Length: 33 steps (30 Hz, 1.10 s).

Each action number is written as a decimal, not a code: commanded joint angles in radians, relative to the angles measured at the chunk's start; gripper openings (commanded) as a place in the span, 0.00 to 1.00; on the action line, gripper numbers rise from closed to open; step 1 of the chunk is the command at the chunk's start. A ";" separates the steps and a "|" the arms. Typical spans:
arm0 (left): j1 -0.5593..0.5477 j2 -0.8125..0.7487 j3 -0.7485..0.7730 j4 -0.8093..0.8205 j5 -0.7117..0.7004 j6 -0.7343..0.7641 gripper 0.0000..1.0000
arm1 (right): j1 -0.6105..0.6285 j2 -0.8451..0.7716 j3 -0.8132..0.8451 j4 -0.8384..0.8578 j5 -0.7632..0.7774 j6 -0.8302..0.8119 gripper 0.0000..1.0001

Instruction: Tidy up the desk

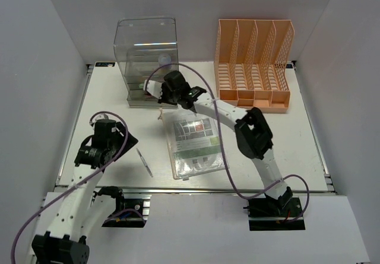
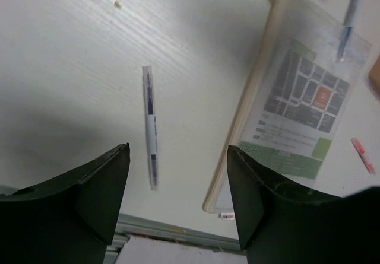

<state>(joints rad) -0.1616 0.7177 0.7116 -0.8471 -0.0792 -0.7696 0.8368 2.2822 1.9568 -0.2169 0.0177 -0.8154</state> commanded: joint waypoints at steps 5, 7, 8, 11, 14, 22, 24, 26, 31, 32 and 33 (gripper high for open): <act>-0.004 0.213 -0.064 0.008 0.078 -0.132 0.65 | -0.093 -0.305 -0.067 -0.205 -0.080 0.526 0.00; -0.004 0.241 -0.069 0.017 0.070 -0.145 0.59 | -0.171 -0.354 -0.128 -0.246 -0.163 0.587 0.03; -0.004 0.261 -0.064 0.013 0.061 -0.151 0.58 | -0.211 -0.416 -0.227 -0.237 -0.203 0.613 0.10; -0.004 0.337 -0.052 0.009 0.038 -0.152 0.56 | -0.274 -0.581 -0.469 -0.152 -0.301 0.654 0.22; -0.013 0.420 -0.041 0.028 0.038 -0.148 0.53 | -0.297 -0.742 -0.690 -0.044 -0.326 0.686 0.23; -0.045 0.610 -0.027 0.100 0.003 -0.145 0.48 | -0.363 -1.039 -0.989 0.117 -0.295 0.676 0.21; -0.058 0.624 -0.023 0.109 -0.002 -0.148 0.48 | -0.384 -1.070 -1.024 0.136 -0.317 0.673 0.20; -0.068 0.632 -0.015 0.117 -0.007 -0.154 0.49 | -0.393 -1.099 -1.047 0.158 -0.361 0.671 0.21; -0.090 0.657 0.034 0.100 -0.025 -0.157 0.54 | -0.421 -1.096 -1.066 0.156 -0.409 0.664 0.20; -0.102 0.661 0.043 0.094 -0.018 -0.158 0.54 | -0.426 -1.096 -1.067 0.154 -0.415 0.661 0.20; -0.113 0.655 0.058 0.095 -0.011 -0.158 0.54 | -0.427 -1.098 -1.069 0.154 -0.420 0.657 0.21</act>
<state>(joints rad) -0.2535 1.3788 0.7170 -0.7563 -0.0723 -0.9184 0.4191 1.1866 0.8955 -0.1078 -0.3504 -0.1459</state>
